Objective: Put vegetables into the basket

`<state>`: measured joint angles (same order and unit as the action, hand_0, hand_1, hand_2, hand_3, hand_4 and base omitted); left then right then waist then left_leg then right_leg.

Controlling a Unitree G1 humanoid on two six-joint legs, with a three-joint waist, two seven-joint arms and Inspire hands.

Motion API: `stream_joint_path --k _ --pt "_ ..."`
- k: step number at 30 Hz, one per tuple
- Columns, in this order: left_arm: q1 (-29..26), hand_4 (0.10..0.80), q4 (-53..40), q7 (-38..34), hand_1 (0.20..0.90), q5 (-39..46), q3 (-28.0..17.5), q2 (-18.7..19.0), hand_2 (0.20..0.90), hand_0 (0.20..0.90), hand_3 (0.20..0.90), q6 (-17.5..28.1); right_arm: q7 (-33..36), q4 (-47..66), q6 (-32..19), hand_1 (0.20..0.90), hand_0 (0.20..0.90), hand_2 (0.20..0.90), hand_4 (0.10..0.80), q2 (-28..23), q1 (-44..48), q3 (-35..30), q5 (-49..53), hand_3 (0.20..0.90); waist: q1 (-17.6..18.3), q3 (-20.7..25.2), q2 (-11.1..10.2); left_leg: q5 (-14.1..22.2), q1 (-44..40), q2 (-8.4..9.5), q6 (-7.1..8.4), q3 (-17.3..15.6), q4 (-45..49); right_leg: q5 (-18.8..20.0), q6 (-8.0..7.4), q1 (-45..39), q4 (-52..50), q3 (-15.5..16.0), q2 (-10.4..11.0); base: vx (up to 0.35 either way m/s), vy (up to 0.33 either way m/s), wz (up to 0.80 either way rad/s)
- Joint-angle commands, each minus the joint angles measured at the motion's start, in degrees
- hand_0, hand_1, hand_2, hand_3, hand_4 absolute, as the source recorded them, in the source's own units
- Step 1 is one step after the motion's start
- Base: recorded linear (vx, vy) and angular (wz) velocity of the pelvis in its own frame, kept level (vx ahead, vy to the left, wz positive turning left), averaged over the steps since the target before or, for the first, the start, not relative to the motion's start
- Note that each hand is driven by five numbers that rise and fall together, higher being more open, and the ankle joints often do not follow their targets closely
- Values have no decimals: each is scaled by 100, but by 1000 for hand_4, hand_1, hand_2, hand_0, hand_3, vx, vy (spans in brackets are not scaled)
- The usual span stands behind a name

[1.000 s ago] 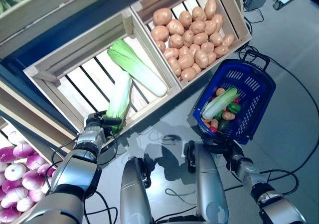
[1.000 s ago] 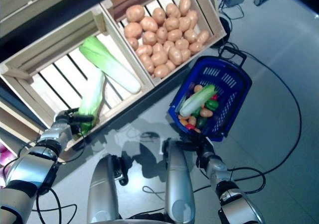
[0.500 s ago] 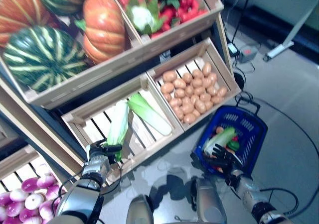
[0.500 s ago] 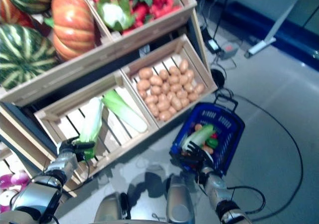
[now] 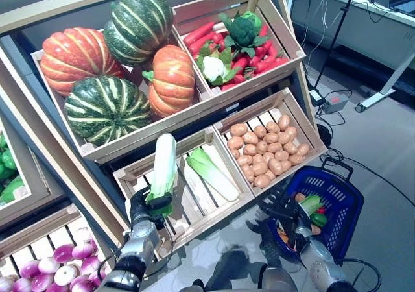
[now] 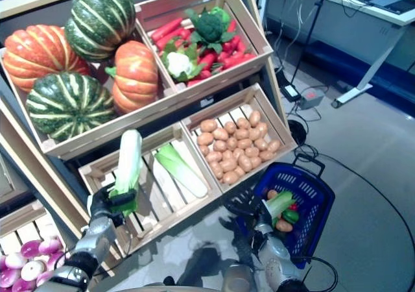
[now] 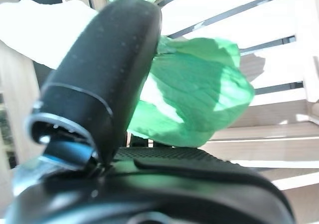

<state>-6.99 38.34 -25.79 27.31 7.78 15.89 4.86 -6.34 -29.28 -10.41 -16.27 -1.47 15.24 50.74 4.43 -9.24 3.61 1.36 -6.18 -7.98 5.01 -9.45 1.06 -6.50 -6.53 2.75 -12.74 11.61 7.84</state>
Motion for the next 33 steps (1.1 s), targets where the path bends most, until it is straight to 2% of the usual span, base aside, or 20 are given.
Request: stream_joint_path --k 1,4,5,10,18,28,33 --pt "-599 400 -1132 0 300 -753 -139 607 300 300 300 1152 -862 742 -215 900 900 900 800 488 271 -400 586 900 -140 414 -267 -52 18 454 -239 60 -148 722 115 -867 1434 -70 -12 5 -71 8" --pt "-520 400 -1601 74 300 -926 -86 625 300 300 300 1043 -913 965 -124 900 900 900 800 514 332 -402 633 900 -202 434 -287 -67 -57 483 -246 101 -275 765 115 -945 1562 -48 -43 3 -50 14" --pt "-451 400 -2037 157 300 -1135 24 643 300 300 300 973 -1009 1258 -93 900 900 900 800 520 395 -381 703 900 -270 459 -329 -58 -105 508 -263 147 -349 788 116 -1001 1637 -44 -72 3 -60 18" --pt "-366 400 -2634 584 300 -1489 277 711 300 300 300 893 -1047 1643 -148 900 900 900 800 371 690 -459 925 900 -418 481 -425 -25 -190 526 -291 159 -422 811 114 -1093 1716 -10 -121 7 -56 6" --pt "-683 400 -2889 1271 300 -1685 759 804 300 300 300 976 -697 1575 73 900 900 900 800 210 1405 -531 1434 900 -562 535 -527 22 -307 549 -326 153 -541 822 117 -1181 1774 -1 -174 2 -11 0" --pt "-1043 400 -2953 1523 300 -1898 1256 850 300 300 300 1232 -839 1299 527 900 900 900 800 279 1753 -469 2486 900 -589 593 -578 68 -389 540 -346 81 -568 826 122 -1209 1774 -44 -191 0 0 0" --pt "-1169 400 -2977 1401 300 -2222 1408 889 300 300 300 1385 -790 1281 592 900 900 900 800 344 1830 -403 2755 900 -582 597 -581 80 -413 537 -342 72 -562 820 123 -1223 1774 -63 -193 0 0 0"
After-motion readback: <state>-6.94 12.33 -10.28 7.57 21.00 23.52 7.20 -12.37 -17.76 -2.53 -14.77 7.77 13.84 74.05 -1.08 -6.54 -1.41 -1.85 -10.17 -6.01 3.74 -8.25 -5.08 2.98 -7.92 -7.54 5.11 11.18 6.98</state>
